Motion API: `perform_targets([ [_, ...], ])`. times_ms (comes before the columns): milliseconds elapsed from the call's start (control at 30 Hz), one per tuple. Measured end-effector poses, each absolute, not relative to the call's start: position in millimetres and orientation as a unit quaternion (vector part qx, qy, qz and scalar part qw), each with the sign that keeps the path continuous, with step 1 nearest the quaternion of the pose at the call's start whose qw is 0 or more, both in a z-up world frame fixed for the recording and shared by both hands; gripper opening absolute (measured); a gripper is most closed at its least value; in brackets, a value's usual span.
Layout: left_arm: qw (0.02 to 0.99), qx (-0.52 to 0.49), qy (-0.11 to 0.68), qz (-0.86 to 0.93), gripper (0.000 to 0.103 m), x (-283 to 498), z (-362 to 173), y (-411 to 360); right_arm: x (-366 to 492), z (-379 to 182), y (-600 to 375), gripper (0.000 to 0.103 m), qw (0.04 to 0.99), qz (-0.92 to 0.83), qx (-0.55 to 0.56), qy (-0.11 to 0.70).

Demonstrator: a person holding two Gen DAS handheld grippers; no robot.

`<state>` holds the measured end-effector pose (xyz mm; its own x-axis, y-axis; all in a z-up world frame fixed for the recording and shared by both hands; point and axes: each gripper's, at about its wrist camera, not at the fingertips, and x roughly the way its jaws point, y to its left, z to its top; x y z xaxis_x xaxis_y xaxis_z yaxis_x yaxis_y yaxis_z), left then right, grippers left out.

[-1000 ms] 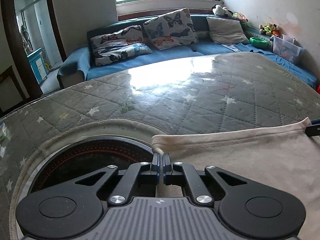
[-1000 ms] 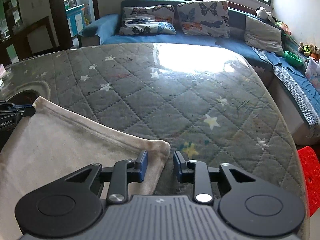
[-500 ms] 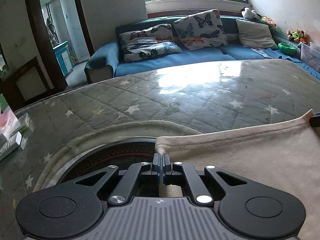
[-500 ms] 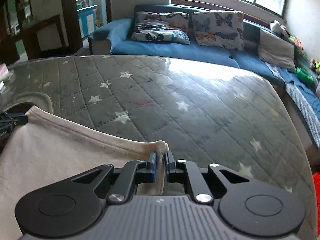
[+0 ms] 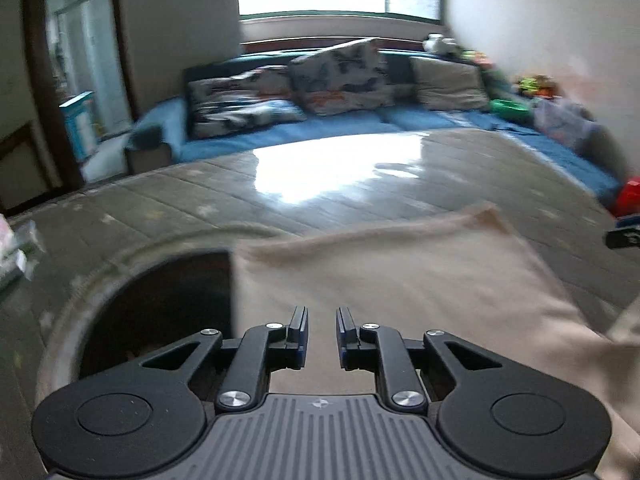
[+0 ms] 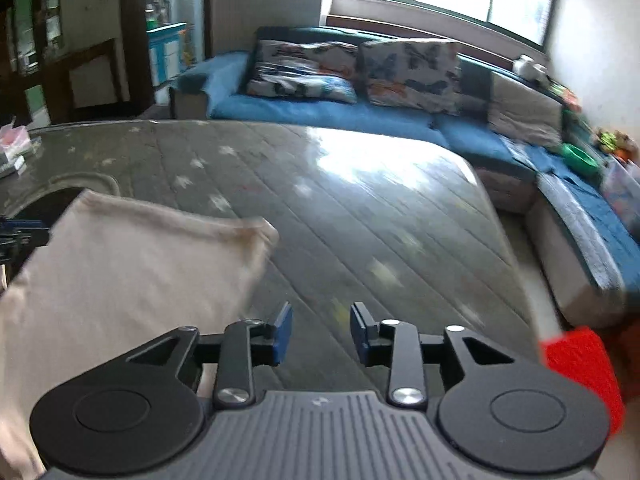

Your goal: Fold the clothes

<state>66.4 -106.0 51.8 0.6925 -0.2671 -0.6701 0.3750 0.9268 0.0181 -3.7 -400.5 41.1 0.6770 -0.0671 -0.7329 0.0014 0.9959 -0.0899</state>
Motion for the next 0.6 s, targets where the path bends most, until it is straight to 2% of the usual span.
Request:
perform_targets([
  [67,0.914,0.074,0.349,-0.196,0.029,42.6,51.9,-108.6,-28.3,38.5,-416.8,0.036,0.913,-0.041,-0.040,0.405],
  [100,0.912,0.071,0.349,-0.202,0.031,31.9,50.8,-109.7,-39.8,35.4,-423.8,0.036,0.911,-0.051,-0.038,0.407],
  [333,0.902,0.055,0.363,-0.227,0.033,-17.0,40.2,-113.9,-112.9,9.0,-464.9,0.036,0.904,-0.115,-0.005,0.413],
  [600,0.902,0.057,0.374,-0.207,0.037,-39.4,25.3,-115.0,-127.9,-7.5,-494.8,0.036,0.908,-0.146,0.049,0.390],
])
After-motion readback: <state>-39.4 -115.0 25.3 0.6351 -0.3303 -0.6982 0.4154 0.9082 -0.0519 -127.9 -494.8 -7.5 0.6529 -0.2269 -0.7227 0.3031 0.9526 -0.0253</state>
